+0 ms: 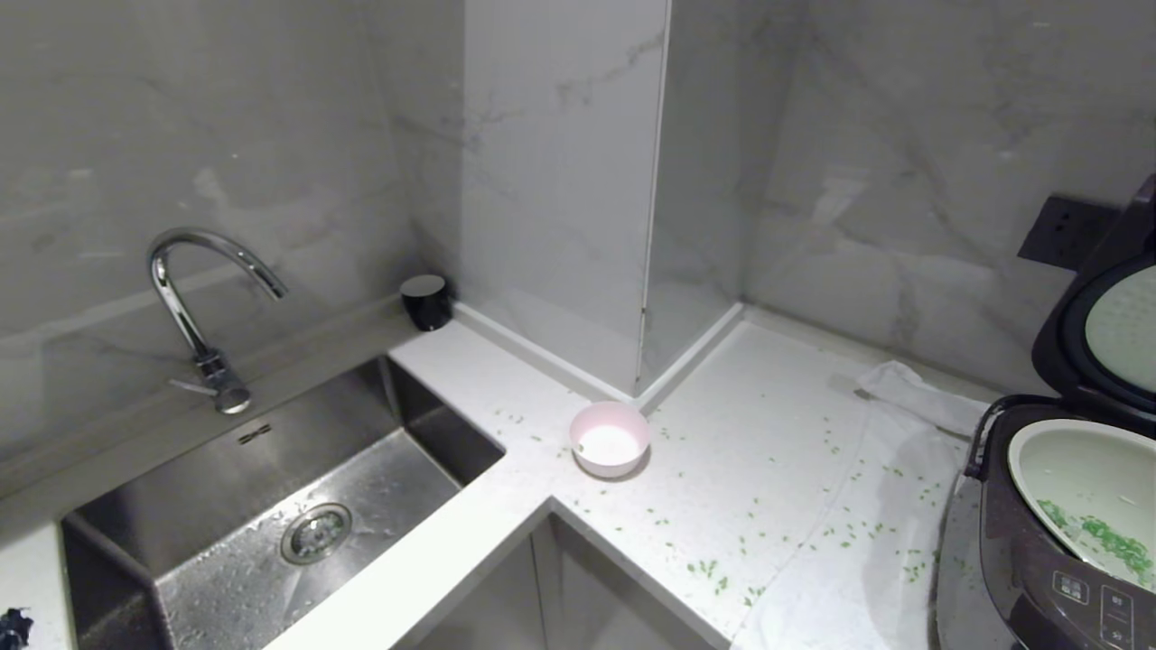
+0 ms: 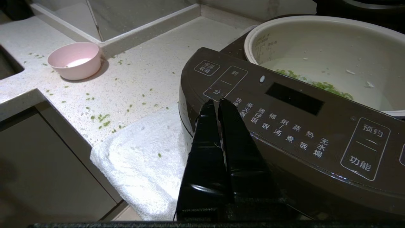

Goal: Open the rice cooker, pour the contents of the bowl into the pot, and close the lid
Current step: Turn on the tap

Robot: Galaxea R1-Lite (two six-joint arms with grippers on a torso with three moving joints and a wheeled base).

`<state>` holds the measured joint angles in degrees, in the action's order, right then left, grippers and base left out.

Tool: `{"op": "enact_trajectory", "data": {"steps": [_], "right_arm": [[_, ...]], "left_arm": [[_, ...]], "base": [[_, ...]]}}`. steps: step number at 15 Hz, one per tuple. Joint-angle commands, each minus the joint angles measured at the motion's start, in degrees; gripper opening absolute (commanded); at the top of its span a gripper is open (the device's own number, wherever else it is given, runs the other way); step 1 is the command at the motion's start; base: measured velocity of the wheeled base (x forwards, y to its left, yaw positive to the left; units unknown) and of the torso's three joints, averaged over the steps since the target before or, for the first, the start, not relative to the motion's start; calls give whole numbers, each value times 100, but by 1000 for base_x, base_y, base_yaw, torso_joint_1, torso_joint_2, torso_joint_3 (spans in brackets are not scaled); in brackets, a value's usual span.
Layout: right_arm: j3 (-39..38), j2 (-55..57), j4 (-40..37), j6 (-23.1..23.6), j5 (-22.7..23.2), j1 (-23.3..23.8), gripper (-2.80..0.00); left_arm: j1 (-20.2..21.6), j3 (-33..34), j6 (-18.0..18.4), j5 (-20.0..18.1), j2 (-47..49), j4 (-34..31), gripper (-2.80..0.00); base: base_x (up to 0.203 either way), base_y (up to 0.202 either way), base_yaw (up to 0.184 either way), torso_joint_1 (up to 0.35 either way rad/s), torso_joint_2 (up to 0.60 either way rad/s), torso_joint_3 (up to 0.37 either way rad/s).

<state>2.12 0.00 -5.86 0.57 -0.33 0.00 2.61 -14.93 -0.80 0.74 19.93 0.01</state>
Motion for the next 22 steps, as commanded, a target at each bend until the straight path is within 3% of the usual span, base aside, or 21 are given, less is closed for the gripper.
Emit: {"op": "enact_trajectory", "data": {"steps": [1, 6, 12, 17, 18, 19, 22], "right_arm": [[-1, 0, -2, 4, -2, 0, -280], [-1, 0, -2, 4, -2, 0, -280], [-1, 0, -2, 4, -2, 0, -280], [-1, 0, -2, 4, -2, 0, -280], [-1, 0, -2, 4, -2, 0, -280], [5, 0, -2, 4, -2, 0, -280], [6, 0, -2, 4, -2, 0, -280]], "left_arm": [[279, -947, -267, 19, 2191, 33, -280], [421, -2546, -1218, 518, 5461, 141, -280], [526, -3644, -2298, 1441, 7764, 686, -280], [1167, -4627, -2381, 1559, 8880, 754, -280], [1266, -4766, -2371, 1560, 9083, 754, -167], [1348, -4889, -2362, 1560, 9253, 755, 0], [1452, -5272, -2330, 1560, 9614, 755, 0]], "base": [[0, 0, 0, 0, 0, 0], [0, 0, 0, 0, 0, 0], [0, 0, 0, 0, 0, 0], [0, 0, 0, 0, 0, 0], [0, 0, 0, 0, 0, 0], [0, 0, 0, 0, 0, 0], [0, 0, 0, 0, 0, 0]]}}
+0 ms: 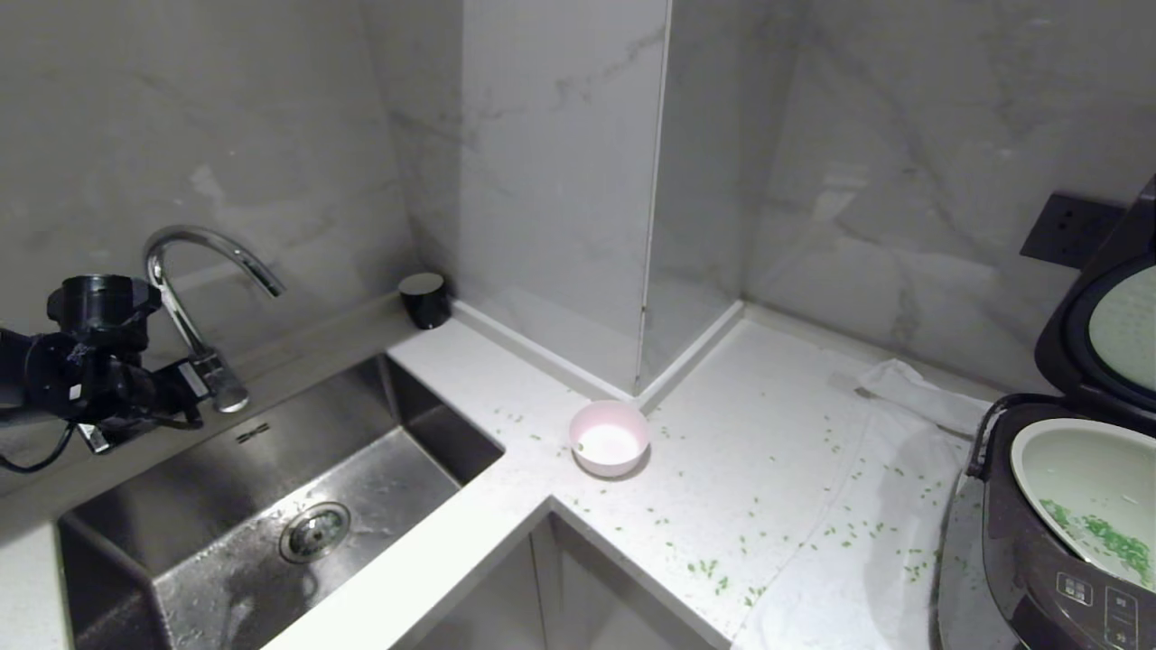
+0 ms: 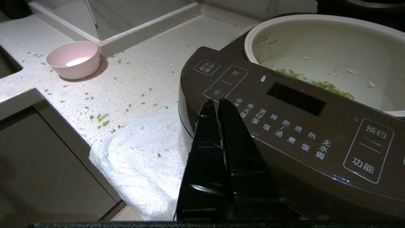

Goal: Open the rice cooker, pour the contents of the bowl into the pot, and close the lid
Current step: Turn on the tap

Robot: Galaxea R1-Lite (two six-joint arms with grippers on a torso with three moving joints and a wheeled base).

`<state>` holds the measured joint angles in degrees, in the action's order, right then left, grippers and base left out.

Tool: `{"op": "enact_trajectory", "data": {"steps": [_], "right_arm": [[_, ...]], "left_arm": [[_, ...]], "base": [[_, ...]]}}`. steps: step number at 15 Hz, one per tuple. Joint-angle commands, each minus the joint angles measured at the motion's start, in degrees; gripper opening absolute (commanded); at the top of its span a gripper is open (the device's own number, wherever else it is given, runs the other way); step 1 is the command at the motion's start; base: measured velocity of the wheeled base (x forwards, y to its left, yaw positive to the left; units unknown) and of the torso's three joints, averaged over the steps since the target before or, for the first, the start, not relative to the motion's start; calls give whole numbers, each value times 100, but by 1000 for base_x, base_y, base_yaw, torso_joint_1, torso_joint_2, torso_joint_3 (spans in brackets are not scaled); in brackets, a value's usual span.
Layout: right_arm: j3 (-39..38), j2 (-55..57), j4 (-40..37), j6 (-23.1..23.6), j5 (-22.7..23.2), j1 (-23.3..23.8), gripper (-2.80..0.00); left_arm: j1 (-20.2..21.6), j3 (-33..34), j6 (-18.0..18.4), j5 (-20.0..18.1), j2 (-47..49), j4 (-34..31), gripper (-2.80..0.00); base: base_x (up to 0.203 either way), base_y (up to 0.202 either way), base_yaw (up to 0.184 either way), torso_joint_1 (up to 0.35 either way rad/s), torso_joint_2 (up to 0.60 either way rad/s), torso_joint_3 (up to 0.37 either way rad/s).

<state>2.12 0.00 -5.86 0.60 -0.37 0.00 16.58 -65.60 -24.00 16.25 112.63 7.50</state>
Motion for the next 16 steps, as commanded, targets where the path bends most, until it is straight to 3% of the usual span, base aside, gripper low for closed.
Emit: {"op": "enact_trajectory", "data": {"steps": [1, 4, 9, 16], "right_arm": [[-1, 0, -2, 2, 2, 0, -280], [-1, 0, -2, 2, 2, 0, -280], [-1, 0, -2, 2, 2, 0, -280], [-1, 0, -2, 2, 2, 0, -280]], "left_arm": [[78, -374, -13, 10, 490, 6, 0], [90, -933, -36, 29, 958, 61, 0], [159, -1899, -30, 44, 1978, 970, 0], [496, -2516, 219, 54, 2395, 982, 0]], "base": [[0, 0, 0, 0, 0, 0], [0, 0, 0, 0, 0, 0], [0, 0, 0, 0, 0, 0], [0, 0, 0, 0, 0, 0]]}}
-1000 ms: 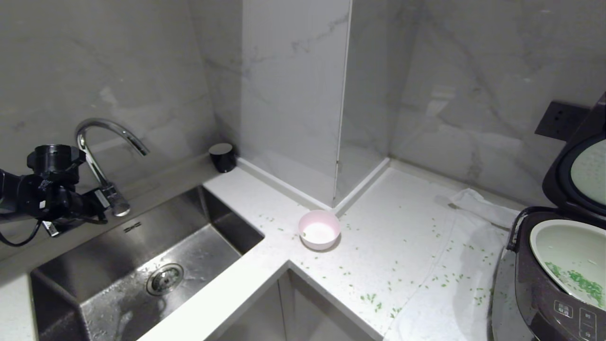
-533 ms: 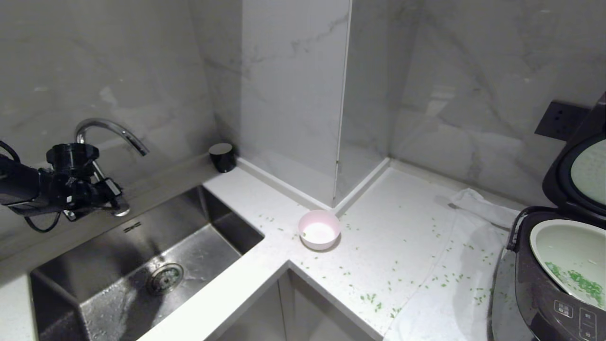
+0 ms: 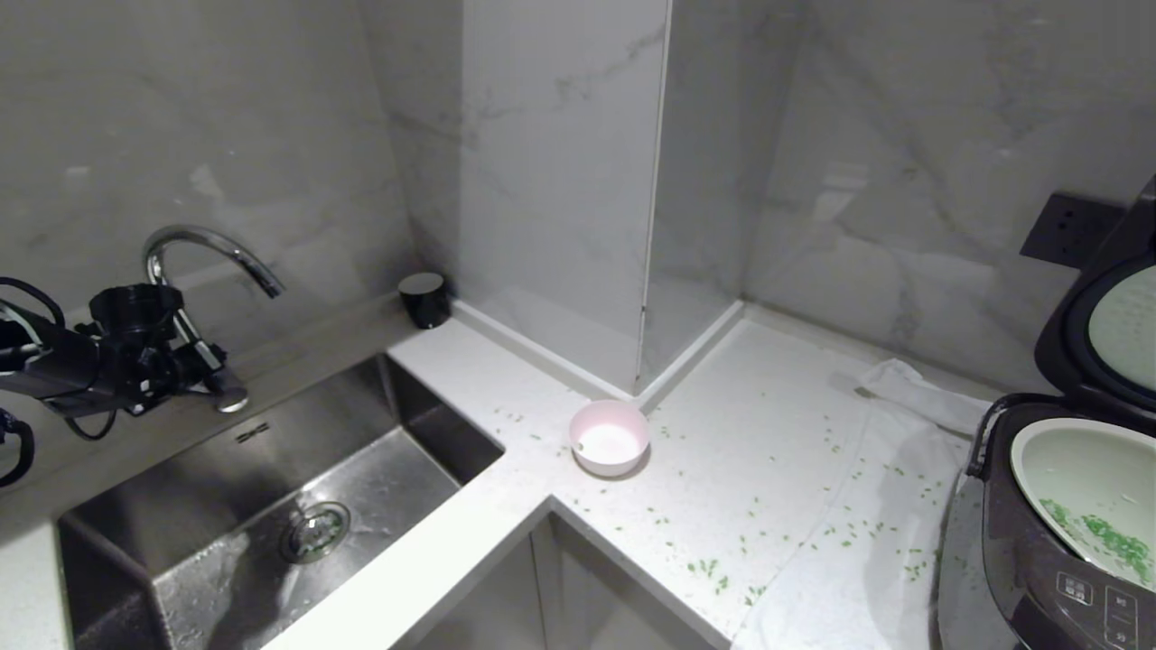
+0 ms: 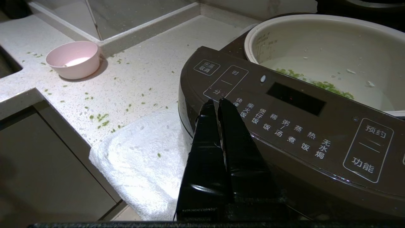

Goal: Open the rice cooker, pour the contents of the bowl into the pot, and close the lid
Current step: Turn on the tap

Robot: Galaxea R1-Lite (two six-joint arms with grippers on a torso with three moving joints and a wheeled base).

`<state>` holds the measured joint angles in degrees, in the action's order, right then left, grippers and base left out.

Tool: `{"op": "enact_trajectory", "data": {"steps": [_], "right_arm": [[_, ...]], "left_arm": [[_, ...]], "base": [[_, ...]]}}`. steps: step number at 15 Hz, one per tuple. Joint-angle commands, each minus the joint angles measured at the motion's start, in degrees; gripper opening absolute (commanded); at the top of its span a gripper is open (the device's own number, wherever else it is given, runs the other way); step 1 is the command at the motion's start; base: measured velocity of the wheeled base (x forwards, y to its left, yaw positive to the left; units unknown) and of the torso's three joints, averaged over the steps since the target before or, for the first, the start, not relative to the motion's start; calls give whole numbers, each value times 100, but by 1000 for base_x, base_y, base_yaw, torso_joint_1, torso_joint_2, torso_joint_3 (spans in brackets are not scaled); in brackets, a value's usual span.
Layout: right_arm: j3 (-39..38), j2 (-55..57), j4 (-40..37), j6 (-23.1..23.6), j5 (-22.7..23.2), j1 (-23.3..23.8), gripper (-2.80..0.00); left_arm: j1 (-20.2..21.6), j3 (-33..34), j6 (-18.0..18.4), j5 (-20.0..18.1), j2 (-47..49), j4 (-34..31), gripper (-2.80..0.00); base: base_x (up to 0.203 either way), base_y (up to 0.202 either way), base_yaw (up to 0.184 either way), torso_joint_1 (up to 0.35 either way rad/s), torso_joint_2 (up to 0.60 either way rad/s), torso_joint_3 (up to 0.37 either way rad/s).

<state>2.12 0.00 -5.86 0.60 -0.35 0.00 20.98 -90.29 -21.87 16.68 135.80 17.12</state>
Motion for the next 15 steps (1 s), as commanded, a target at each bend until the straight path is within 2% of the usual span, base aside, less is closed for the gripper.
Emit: {"op": "enact_trajectory", "data": {"steps": [1, 6, 7, 8, 15], "right_arm": [[-1, 0, -2, 2, 0, 0, -280], [-1, 0, -2, 2, 0, 0, -280], [3, 0, -2, 2, 0, 0, -280], [-1, 0, -2, 2, 0, 0, -280], [-1, 0, -2, 2, 0, 0, -280]], "left_arm": [[65, -83, 7, 11, 96, 43, 0], [76, -410, -2, 201, 350, 64, 0], [65, -410, -2, 222, 350, 64, -273], [65, -410, -11, 222, 350, 64, -280], [142, -428, -2, 213, 359, 64, -280]], "base": [[0, 0, 0, 0, 0, 0], [0, 0, 0, 0, 0, 0], [0, 0, 0, 0, 0, 0], [0, 0, 0, 0, 0, 0], [0, 0, 0, 0, 0, 0]]}}
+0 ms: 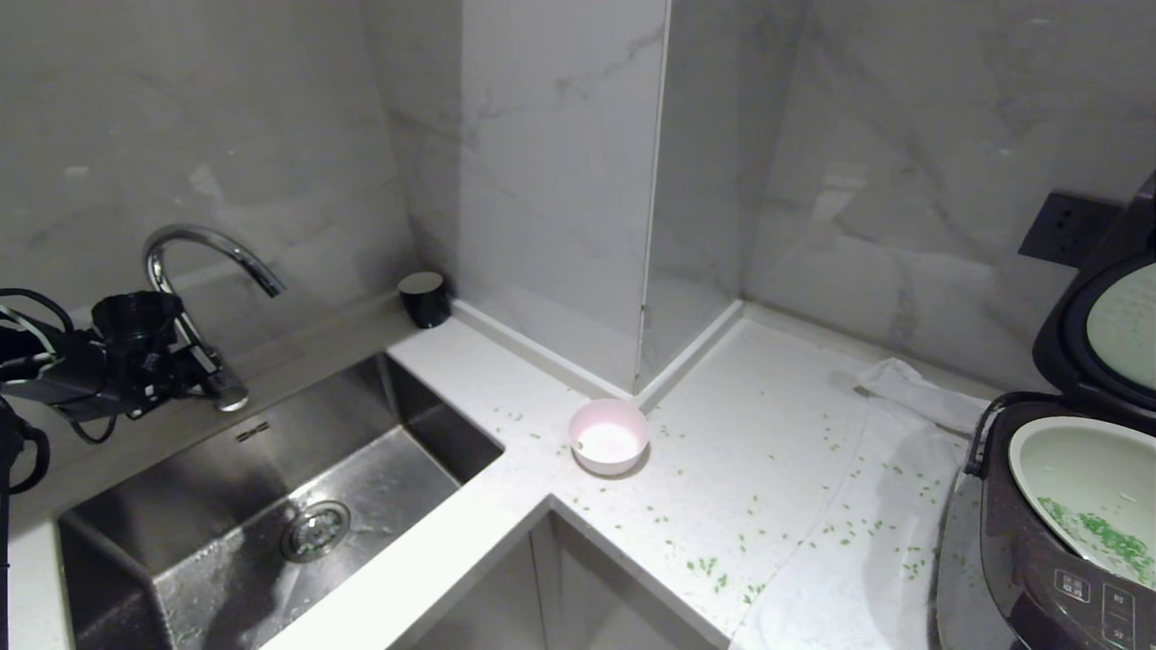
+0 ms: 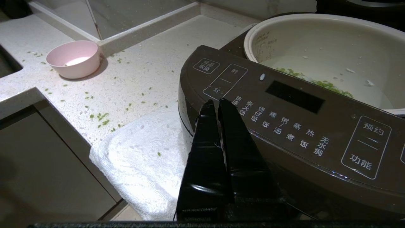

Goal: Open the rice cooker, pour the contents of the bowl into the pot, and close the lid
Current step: Turn on the tap

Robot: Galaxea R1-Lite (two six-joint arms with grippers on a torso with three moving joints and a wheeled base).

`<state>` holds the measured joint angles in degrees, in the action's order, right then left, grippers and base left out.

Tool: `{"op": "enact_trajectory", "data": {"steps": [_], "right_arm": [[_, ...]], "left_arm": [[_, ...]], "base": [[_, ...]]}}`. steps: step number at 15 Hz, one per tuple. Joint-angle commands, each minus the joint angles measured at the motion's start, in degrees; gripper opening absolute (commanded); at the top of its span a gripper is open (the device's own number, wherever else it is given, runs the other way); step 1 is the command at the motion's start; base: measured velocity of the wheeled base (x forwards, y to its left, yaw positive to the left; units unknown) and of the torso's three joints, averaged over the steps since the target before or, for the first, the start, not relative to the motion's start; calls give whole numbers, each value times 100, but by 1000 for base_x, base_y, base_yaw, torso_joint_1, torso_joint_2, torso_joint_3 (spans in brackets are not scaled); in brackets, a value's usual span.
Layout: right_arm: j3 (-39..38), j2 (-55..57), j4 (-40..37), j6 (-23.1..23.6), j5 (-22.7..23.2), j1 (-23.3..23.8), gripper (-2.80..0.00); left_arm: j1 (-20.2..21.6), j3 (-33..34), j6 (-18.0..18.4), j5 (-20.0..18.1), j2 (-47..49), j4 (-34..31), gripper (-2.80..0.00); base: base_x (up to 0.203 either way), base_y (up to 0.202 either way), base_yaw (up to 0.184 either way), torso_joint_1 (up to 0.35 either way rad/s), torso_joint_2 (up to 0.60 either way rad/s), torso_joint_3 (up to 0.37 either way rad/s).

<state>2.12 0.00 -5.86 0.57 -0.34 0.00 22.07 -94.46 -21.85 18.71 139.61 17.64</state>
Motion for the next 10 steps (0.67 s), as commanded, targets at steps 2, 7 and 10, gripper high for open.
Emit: {"op": "enact_trajectory", "data": {"steps": [2, 7, 10], "right_arm": [[-1, 0, -2, 4, -2, 0, -280], [-1, 0, -2, 4, -2, 0, -280], [-1, 0, -2, 4, -2, 0, -280]], "left_arm": [[41, -2, -4, 18, -55, 3, -280], [39, 37, 14, 18, -68, -54, -280], [16, 69, 224, 31, -91, -344, -280]], "base": [[0, 0, 0, 0, 0, 0], [0, 0, 0, 0, 0, 0], [0, 0, 0, 0, 0, 0]]}}
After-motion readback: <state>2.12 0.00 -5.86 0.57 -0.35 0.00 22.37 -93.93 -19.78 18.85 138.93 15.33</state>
